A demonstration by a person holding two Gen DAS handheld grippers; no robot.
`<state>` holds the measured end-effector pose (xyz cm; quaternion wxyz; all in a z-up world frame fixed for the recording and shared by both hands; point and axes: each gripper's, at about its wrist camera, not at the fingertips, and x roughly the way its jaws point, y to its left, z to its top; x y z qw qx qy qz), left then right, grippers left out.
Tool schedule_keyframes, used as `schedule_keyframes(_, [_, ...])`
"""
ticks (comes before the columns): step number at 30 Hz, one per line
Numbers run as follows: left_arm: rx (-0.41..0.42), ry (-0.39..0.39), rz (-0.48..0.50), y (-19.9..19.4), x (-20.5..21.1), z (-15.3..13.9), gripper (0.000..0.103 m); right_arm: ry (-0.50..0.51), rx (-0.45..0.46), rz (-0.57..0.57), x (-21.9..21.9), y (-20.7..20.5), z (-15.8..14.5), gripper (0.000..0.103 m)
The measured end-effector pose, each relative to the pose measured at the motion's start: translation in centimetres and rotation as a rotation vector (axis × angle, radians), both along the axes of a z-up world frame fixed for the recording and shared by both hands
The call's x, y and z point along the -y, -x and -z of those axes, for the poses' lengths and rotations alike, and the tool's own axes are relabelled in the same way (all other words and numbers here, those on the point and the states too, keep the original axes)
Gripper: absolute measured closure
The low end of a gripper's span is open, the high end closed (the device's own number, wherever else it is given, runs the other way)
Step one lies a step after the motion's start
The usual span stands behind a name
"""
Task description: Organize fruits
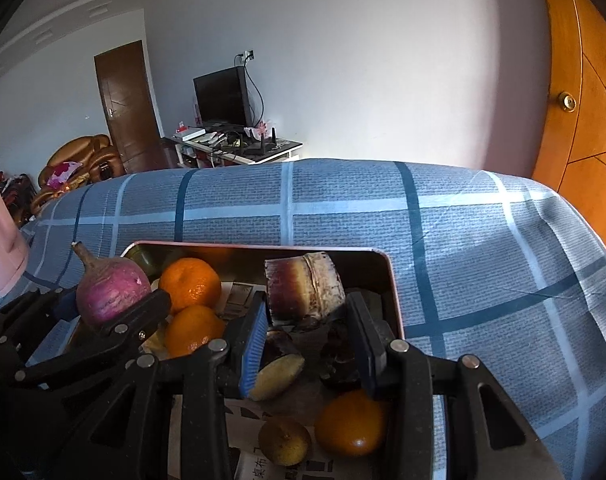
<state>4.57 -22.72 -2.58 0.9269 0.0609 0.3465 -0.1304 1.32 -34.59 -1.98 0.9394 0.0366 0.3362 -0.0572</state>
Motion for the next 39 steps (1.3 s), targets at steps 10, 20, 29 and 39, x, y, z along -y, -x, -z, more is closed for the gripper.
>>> schedule_keyframes(10, [-0.003, 0.046, 0.004, 0.1, -0.5, 0.0, 0.046, -0.052, 0.014, -0.007, 0.6, 0.2, -0.1, 0.06])
schedule_keyframes(20, [0.15, 0.024, 0.048, 2.9, 0.8, -1.6, 0.0, -0.22, 0.223, -0.015, 2.6, 3.5, -2.6, 0.029])
schedule_keyframes(29, [0.126, 0.064, 0.031, 3.3, -0.2, -1.4, 0.0, -0.16, 0.225, 0.097, 3.1, 4.8, -1.8, 0.028])
schedule_keyframes(39, [0.232, 0.072, -0.083, 5.4, -3.3, -2.1, 0.0, -0.048, 0.326, 0.178, 2.1, 7.5, -2.4, 0.028])
